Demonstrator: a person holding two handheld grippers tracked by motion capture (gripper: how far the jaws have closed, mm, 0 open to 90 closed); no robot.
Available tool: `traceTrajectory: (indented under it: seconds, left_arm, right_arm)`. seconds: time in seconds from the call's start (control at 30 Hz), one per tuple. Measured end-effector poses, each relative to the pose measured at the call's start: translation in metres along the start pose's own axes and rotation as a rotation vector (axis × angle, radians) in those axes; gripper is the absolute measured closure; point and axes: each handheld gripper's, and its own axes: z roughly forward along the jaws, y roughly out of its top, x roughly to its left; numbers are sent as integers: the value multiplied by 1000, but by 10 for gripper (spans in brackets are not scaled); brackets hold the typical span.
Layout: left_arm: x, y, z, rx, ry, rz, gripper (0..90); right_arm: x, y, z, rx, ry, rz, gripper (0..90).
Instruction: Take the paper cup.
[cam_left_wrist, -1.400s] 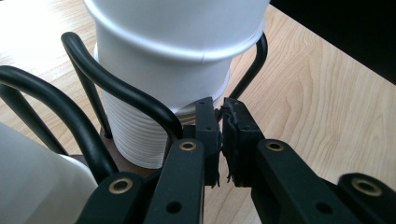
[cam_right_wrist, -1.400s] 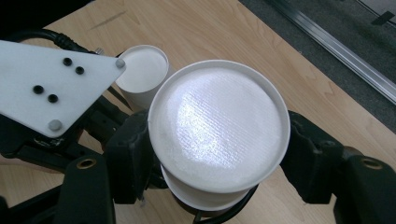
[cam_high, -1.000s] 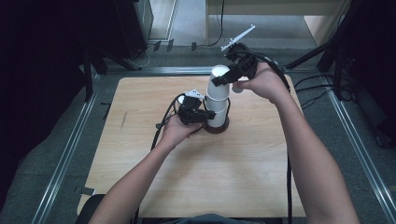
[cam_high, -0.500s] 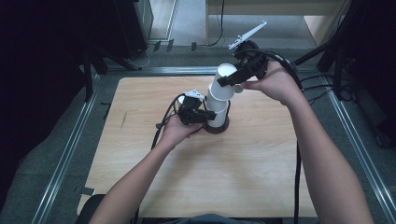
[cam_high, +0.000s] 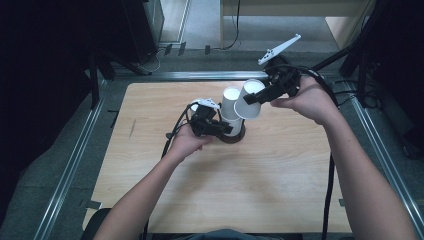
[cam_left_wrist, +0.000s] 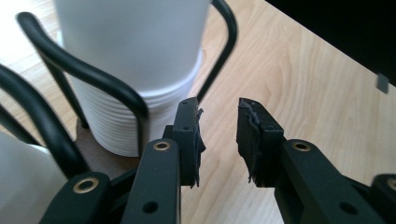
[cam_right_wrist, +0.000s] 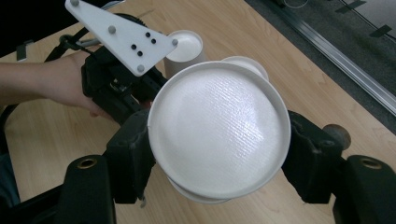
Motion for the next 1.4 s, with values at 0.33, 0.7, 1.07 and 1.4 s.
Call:
traceTrajectory:
  seconds: [0.33,0.7,1.07,1.4]
  left_arm:
    - [-11,-5,-7,0,-22,48,620]
    - [-17,-14,-19,-20,-61,57,606]
    - [-16,-29,-25,-10,-65,78,554]
    - [-15,-42,-32,5,-77,119,493]
  right_arm:
    - [14,-30,1,-8,36,-11,328]
    - [23,-62,12,-8,70,-38,326]
    - [36,-85,34,-17,116,-73,327]
    - [44,-104,55,-25,148,-93,327]
